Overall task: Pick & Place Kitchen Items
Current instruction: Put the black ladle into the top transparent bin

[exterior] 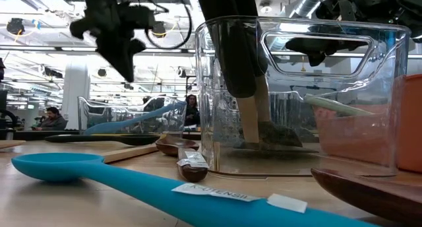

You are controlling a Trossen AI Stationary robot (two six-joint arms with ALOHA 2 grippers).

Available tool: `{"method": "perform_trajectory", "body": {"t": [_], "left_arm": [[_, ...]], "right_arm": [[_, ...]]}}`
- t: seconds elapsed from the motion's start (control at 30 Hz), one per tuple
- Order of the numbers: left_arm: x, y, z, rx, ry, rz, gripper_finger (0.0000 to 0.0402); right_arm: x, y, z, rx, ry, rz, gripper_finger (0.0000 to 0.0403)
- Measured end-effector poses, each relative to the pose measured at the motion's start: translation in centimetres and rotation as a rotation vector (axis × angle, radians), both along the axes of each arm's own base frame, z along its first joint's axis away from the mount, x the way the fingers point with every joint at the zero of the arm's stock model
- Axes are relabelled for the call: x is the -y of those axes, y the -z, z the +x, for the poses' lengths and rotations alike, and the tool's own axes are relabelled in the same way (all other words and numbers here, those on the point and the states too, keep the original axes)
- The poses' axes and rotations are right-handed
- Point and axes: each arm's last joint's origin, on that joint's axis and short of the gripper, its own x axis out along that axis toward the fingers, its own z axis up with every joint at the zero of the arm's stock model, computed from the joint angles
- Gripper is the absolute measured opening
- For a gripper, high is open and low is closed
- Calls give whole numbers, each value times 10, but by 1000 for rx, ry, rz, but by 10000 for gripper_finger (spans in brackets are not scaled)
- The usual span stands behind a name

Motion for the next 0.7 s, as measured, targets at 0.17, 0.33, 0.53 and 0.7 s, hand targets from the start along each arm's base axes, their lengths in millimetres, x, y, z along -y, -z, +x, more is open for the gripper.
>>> {"method": "perform_trajectory", "body": {"t": [0.17,0.33,0.53,0.7], "left_arm": [[3,22,-9,-74,-30,6,2],[13,40,-18,-130,-23,60,2],[29,44,-19,-86,-55,207,2],[40,47,-20,-57,-61,192,2]], "right_arm": [[0,0,0,0,0,0,1],[0,0,0,0,-1,-1,1],[0,0,0,0,0,-2,1],[0,0,0,0,-1,-3,1]]}}
